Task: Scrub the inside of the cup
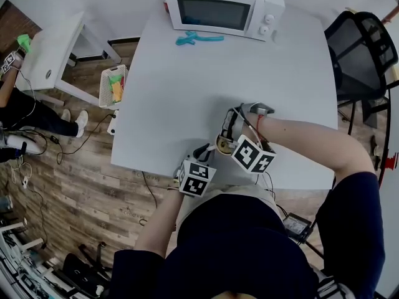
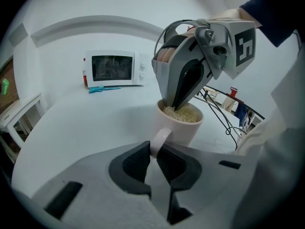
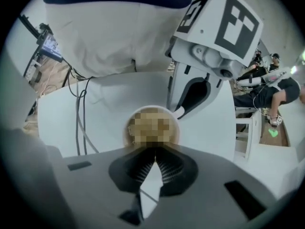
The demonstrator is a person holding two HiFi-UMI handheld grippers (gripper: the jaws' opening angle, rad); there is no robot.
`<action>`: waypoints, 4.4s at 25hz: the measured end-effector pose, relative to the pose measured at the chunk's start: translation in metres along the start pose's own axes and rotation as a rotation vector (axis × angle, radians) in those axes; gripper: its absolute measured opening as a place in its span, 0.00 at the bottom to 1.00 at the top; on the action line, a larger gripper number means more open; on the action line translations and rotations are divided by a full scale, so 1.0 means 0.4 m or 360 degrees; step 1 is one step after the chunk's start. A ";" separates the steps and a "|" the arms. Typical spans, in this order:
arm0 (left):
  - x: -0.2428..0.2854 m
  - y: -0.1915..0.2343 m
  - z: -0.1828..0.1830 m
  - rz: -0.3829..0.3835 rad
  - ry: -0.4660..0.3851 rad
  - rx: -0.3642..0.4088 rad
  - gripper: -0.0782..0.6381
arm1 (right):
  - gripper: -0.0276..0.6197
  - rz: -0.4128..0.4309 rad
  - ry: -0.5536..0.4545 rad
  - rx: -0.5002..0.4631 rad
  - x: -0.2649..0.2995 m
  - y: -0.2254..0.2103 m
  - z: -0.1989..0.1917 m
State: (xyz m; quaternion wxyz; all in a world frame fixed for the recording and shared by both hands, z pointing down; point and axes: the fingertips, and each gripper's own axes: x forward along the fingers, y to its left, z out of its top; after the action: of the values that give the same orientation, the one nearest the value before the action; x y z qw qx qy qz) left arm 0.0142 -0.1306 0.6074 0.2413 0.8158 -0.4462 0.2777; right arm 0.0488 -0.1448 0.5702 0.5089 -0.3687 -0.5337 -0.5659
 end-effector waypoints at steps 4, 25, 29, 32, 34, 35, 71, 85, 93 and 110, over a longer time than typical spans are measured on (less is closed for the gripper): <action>0.000 0.001 0.000 -0.0009 0.0005 -0.0008 0.18 | 0.09 -0.0011 0.0017 0.0078 0.000 -0.003 -0.003; 0.015 -0.001 0.017 -0.0148 0.0006 0.0099 0.18 | 0.09 0.0121 0.0069 0.1125 -0.123 0.030 -0.004; 0.016 -0.008 0.016 -0.0175 -0.0008 0.0108 0.18 | 0.09 0.0097 0.0098 0.1241 -0.160 0.036 -0.002; 0.017 -0.009 0.015 -0.0199 -0.0013 0.0112 0.18 | 0.09 0.0074 0.0129 0.1312 -0.183 0.036 -0.004; 0.016 -0.007 0.014 -0.0213 -0.0016 0.0116 0.18 | 0.09 0.0053 0.0153 0.1353 -0.195 0.034 -0.004; 0.015 -0.006 0.014 -0.0220 -0.0017 0.0118 0.18 | 0.09 0.0044 0.0166 0.1369 -0.201 0.033 -0.004; -0.031 0.002 -0.022 -0.0269 -0.0032 0.0172 0.18 | 0.09 0.0341 0.0019 0.1100 -0.125 -0.082 0.239; -0.035 -0.014 -0.035 -0.0301 -0.0026 0.0214 0.18 | 0.09 0.0346 0.0059 0.1169 -0.102 -0.059 0.191; -0.035 -0.010 -0.039 -0.0305 -0.0013 0.0224 0.18 | 0.09 0.0381 0.0095 0.1271 -0.105 0.009 0.155; -0.034 -0.013 -0.035 -0.0302 0.0007 0.0249 0.18 | 0.09 0.0426 0.0168 0.1356 -0.098 0.079 0.047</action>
State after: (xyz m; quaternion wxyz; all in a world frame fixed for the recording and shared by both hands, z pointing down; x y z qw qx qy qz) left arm 0.0092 -0.1110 0.6079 0.2030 0.8701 -0.3434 0.2893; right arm 0.0855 -0.1166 0.5429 0.7105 -0.1628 -0.6401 -0.2428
